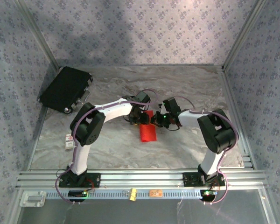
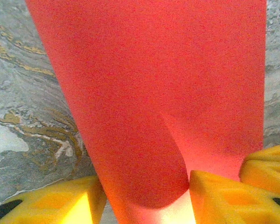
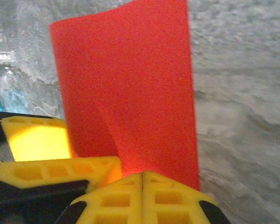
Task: Fold a paper plane with a square sheet of paper (pick it up from the middle)
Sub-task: Hold the square sheet of paper at the center of the table.
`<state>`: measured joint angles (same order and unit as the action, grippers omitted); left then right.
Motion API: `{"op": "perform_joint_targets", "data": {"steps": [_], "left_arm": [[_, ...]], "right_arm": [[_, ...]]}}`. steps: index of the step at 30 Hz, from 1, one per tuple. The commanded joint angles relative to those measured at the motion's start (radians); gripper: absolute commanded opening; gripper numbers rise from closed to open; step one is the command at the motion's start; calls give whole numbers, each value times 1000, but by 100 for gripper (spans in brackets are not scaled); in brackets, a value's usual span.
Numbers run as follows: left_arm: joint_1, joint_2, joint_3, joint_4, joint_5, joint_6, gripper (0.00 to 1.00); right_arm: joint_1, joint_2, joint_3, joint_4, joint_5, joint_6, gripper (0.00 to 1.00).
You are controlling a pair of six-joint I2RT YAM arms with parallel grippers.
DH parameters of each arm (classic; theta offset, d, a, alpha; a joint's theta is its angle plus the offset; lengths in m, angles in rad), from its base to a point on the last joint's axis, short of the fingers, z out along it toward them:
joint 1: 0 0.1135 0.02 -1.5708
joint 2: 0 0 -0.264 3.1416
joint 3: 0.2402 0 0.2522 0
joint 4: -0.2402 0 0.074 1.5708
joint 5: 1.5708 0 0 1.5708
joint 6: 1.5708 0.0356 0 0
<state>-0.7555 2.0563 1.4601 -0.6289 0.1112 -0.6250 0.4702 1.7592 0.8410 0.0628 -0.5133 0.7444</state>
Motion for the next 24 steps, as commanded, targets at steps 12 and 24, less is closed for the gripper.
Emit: {"op": "perform_joint_targets", "data": {"steps": [12, 24], "left_arm": [[19, 56, -24, -17, -87, 14, 53], [23, -75, -43, 31, -77, -12, 59]], "right_arm": [[3, 65, -29, -126, 88, -79, 0], [-33, 93, -34, -139, 79, -108, 0]]}}
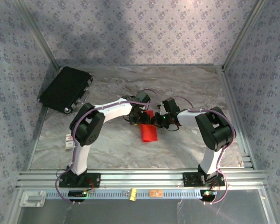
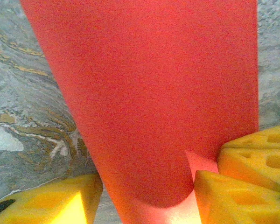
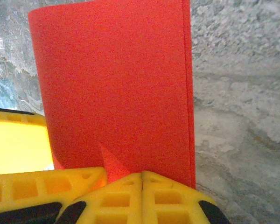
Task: Fold a paper plane with a square sheet of paper (pick it up from the middle)
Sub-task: Hold the square sheet of paper at the center of the table, then first fold the square sheet of paper in half at the center of the table.
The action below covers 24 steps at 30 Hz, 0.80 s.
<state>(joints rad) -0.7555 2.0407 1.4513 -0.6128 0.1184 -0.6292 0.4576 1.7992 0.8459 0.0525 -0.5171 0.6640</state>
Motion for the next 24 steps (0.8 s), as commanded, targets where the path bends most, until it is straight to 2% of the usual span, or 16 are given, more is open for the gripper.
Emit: {"op": "perform_joint_targets", "data": {"steps": [1, 6, 10, 17, 20, 24], "left_arm": [[25, -88, -47, 31, -88, -15, 60], [56, -198, -94, 99, -50, -49, 62], [94, -209, -105, 167, 95, -78, 60], [118, -188, -115, 318, 364, -119, 33], [118, -174, -138, 390, 444, -154, 17], [117, -141, -158, 451, 519, -174, 1]], "right_arm": [[-28, 49, -39, -133, 82, -27, 0], [-56, 35, -32, -162, 76, -82, 0], [-78, 30, -24, -183, 83, -92, 0], [-94, 31, -25, -174, 86, -75, 0], [-96, 32, -25, -173, 85, -72, 0], [-94, 34, -25, -172, 85, -66, 0]]}}
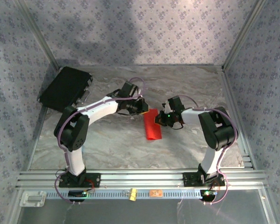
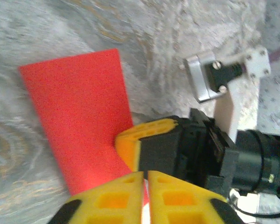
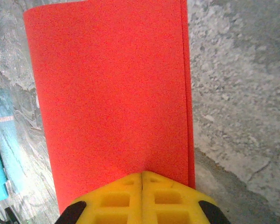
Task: Fold a paper plane with a square sheet of paper (pick it up from the middle)
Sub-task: First fold the square sheet of paper in half at the center of the table.
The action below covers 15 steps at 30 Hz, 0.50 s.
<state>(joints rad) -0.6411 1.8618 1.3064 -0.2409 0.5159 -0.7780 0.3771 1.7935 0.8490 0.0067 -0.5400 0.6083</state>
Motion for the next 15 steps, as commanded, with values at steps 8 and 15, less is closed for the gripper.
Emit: {"op": "perform_joint_targets", "data": {"steps": [8, 15], "left_arm": [[1, 96, -80, 165, 160, -68, 0], [-7, 135, -81, 142, 149, -54, 0]], "right_arm": [[-10, 43, -36, -122, 112, -6, 0], [-7, 43, -40, -125, 115, -5, 0]]}}
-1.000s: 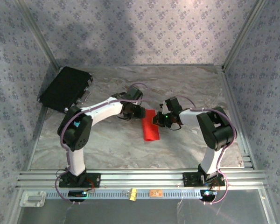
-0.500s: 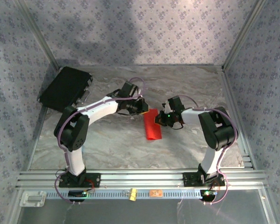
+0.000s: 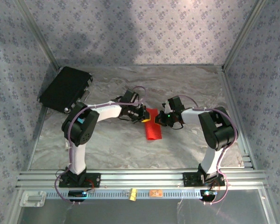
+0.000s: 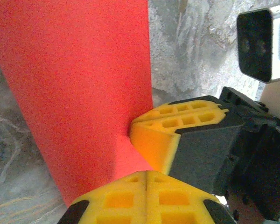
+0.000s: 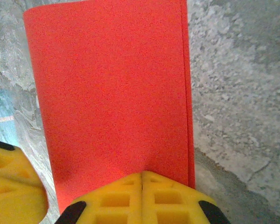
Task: Fold a paper plane with a square sheet of paper (pick it up from the middle)
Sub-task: First fold the square sheet of paper in half at the center of the table.
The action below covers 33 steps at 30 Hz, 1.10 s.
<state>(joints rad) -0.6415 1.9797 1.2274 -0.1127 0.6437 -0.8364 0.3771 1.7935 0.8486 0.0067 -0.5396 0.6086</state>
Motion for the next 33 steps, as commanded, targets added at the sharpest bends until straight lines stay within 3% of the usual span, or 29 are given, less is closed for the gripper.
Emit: {"op": "perform_joint_targets", "data": {"steps": [1, 20, 33], "left_arm": [[-6, 19, -2, 8, 17, 10, 0], [-19, 51, -60, -156, -188, 171, 0], [-49, -36, 35, -159, -77, 33, 0]], "right_arm": [[-7, 43, -39, -125, 115, -5, 0], [-4, 36, -64, -109, 115, 8, 0], [-4, 27, -65, -117, 129, 10, 0]]}}
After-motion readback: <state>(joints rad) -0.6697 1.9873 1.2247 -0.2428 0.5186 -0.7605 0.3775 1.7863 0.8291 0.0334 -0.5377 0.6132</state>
